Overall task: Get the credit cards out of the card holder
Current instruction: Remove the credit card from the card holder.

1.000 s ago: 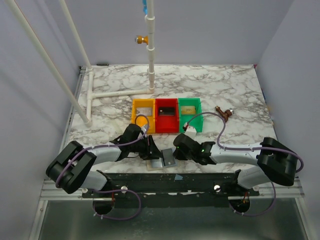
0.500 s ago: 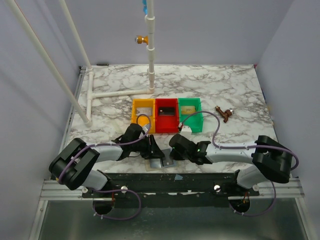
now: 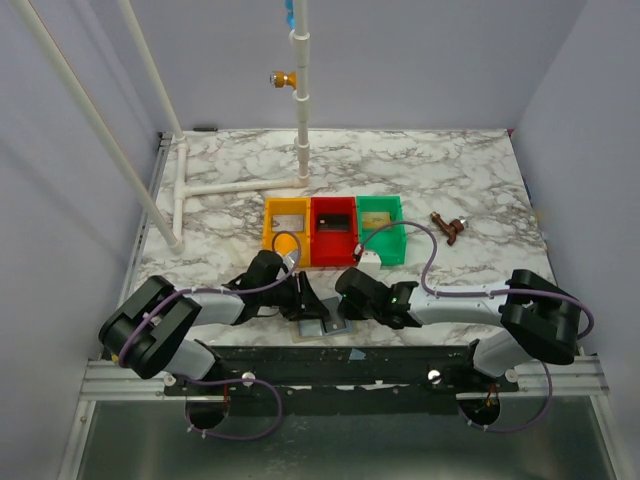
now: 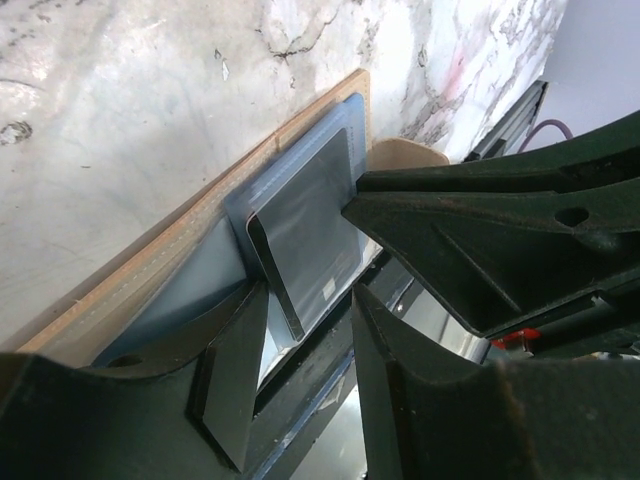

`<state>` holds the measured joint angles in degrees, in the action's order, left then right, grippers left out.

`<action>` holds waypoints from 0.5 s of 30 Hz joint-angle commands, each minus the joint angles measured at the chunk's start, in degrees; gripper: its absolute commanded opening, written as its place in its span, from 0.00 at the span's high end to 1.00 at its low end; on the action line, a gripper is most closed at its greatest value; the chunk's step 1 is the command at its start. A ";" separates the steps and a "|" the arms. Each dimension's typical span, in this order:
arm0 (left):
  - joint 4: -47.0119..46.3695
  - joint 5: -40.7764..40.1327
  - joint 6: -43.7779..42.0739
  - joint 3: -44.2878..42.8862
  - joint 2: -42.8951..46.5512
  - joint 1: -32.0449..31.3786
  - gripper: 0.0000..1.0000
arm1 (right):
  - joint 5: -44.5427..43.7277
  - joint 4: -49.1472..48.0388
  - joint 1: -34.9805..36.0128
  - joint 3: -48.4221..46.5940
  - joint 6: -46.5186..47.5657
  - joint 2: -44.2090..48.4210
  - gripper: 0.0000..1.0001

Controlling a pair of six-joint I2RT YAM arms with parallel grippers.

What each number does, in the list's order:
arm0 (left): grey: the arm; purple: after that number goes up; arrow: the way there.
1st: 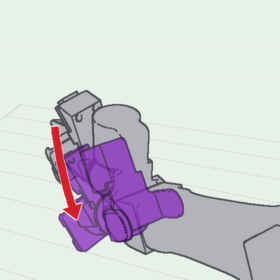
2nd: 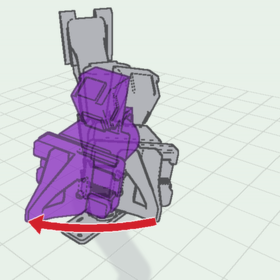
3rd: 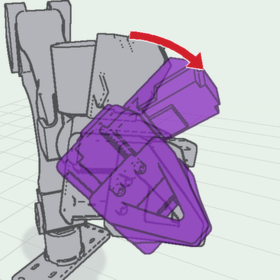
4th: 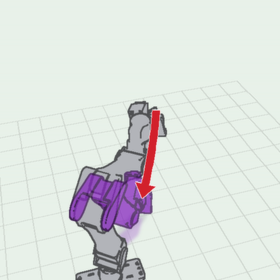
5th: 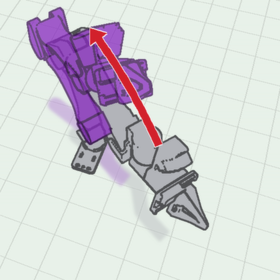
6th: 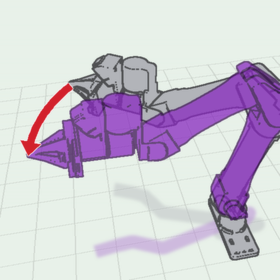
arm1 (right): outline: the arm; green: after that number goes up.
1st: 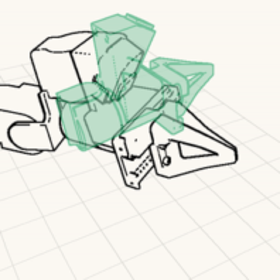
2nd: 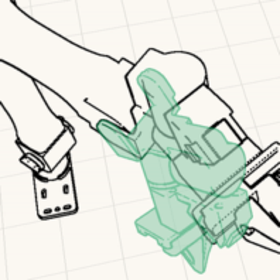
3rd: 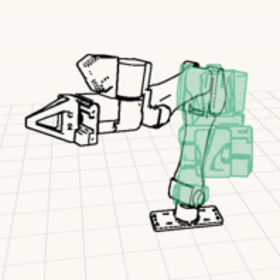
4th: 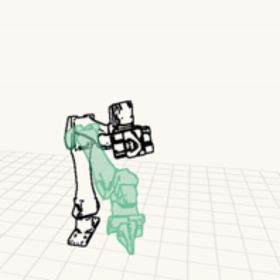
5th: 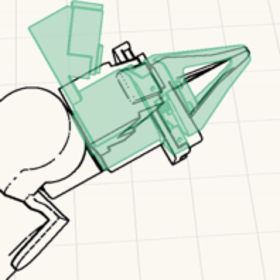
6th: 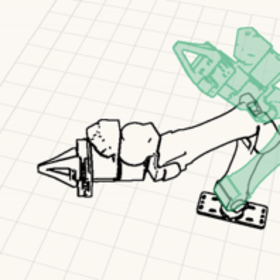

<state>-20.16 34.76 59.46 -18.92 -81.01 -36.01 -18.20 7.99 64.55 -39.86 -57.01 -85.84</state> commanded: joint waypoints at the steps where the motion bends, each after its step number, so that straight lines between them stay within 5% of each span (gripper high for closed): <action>1: -6.28 3.46 2.59 1.79 0.09 -0.14 0.59 | 1.39 2.91 0.81 2.15 -1.04 -3.32 0.83; 15: -11.38 3.85 5.66 2.95 2.30 -0.07 0.59 | 1.34 3.00 0.92 2.59 -1.59 -3.34 0.83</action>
<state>-24.80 35.62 62.92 -16.60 -80.53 -36.01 -18.22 7.81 64.55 -39.83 -57.54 -85.93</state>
